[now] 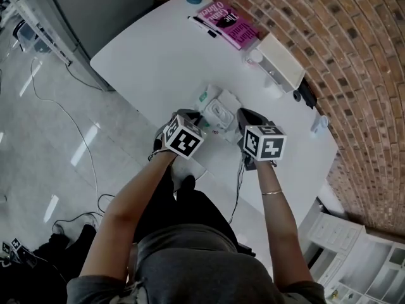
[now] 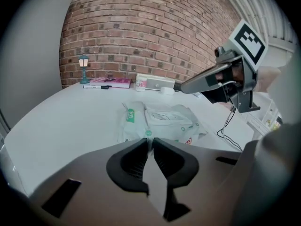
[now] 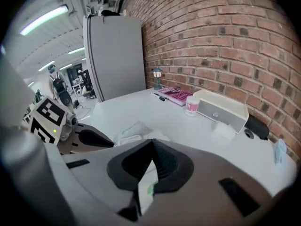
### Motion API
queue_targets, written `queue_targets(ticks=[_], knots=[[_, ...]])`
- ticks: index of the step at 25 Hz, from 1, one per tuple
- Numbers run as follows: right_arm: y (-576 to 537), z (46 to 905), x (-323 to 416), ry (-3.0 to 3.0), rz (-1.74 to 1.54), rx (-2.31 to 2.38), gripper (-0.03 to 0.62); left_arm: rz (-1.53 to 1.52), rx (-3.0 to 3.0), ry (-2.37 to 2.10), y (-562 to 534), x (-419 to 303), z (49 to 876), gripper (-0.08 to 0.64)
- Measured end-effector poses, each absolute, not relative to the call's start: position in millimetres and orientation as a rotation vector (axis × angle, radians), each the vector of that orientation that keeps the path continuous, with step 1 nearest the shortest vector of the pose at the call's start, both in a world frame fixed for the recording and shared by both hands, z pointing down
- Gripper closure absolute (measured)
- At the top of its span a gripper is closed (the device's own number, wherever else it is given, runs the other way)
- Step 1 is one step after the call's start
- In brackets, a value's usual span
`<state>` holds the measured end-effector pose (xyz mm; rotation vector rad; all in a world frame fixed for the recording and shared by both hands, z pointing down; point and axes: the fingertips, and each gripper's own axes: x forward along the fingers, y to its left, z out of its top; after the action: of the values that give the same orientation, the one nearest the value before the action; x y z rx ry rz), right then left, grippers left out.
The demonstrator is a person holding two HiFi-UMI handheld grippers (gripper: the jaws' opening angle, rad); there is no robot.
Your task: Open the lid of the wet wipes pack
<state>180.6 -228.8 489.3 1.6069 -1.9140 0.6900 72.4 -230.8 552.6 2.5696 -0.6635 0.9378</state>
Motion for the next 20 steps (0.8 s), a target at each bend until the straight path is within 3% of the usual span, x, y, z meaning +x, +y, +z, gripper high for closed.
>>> queue_targets(ticks=[20], knots=[[-167.7, 457.8, 179.1, -2.066, 0.855, 1.884, 0.586, 0.765, 2.593, -0.815, -227.5, 52.7, 497.7, 0.518]])
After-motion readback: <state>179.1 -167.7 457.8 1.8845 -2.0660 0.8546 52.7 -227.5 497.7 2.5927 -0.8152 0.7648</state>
